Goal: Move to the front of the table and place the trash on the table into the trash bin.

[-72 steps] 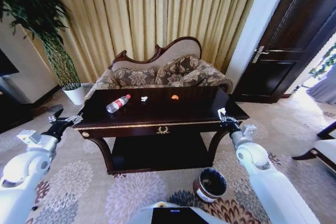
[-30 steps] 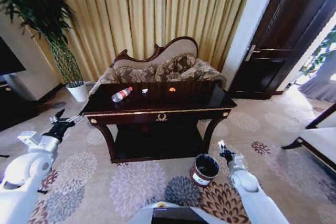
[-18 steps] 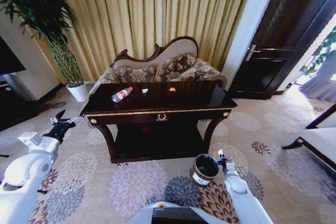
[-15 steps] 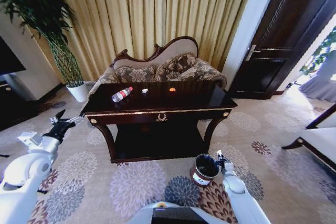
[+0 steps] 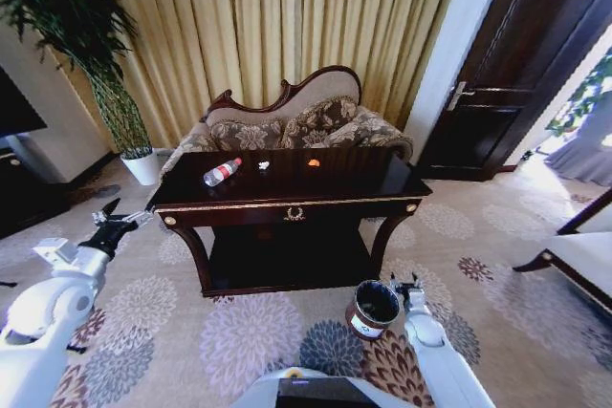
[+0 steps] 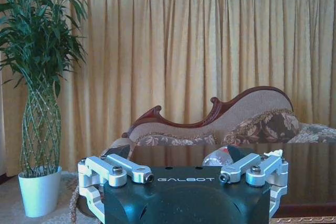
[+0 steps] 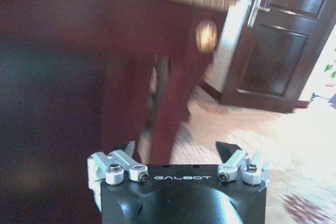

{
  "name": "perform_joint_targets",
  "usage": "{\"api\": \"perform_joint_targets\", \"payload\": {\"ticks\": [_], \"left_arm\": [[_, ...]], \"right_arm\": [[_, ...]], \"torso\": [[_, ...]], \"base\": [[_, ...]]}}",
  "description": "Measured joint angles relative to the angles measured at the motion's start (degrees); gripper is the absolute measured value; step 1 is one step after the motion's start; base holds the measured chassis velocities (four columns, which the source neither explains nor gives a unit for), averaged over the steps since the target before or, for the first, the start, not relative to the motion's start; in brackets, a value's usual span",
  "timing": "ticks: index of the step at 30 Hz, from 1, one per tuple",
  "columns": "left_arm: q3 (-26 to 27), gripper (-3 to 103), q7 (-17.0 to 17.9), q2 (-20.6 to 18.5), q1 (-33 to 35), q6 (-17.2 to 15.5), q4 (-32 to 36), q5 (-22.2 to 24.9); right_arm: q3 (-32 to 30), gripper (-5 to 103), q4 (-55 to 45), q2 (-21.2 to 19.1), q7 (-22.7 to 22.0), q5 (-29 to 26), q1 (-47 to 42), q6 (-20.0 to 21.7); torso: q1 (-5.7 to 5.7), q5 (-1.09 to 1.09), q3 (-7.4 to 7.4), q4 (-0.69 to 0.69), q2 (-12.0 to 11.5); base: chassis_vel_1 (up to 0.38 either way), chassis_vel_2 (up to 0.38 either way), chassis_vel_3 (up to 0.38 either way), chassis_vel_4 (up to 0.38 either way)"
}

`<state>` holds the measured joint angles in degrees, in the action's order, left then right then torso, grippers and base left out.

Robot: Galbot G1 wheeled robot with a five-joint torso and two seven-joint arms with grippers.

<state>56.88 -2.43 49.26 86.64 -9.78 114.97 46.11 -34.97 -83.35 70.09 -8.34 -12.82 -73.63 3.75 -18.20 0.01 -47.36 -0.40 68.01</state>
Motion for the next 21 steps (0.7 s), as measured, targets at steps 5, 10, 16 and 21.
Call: {"api": "perform_joint_targets", "payload": {"ticks": [5, 10, 16, 21], "left_arm": [[0.2, 100, 0.0, 0.1, 0.2, 0.0, 0.2, 0.2], [0.1, 100, 0.0, 0.3, -0.2, 0.0, 0.2, 0.4], [0.3, 100, 0.0, 1.0, -0.1, 0.7, 0.3, 1.3], [0.4, 100, 0.0, 1.1, -0.4, 1.2, 0.0, 2.3]], "right_arm": [[0.1, 98, -13.5, -2.0, -0.1, -9.7, -1.8, 6.4], [0.4, 100, -25.5, -4.0, -0.7, -17.0, -2.0, 10.6], [1.5, 100, -32.3, -5.3, 0.0, -20.0, -1.5, 10.4], [2.9, 100, -32.5, -5.3, 1.2, -19.0, -1.0, 6.9]], "torso": [[0.0, 0.0, 0.0, 0.0, 0.0], [0.0, -0.01, 0.01, 0.0, 0.0], [0.0, 0.01, 0.0, 0.0, 0.0], [0.0, 0.01, 0.0, 0.0, 0.0]], "base": [[0.0, 0.0, 0.0, 0.0], [0.0, 0.0, 0.0, 0.0], [0.0, 0.0, 0.0, 0.0], [0.0, 0.0, 0.0, 0.0]]}}
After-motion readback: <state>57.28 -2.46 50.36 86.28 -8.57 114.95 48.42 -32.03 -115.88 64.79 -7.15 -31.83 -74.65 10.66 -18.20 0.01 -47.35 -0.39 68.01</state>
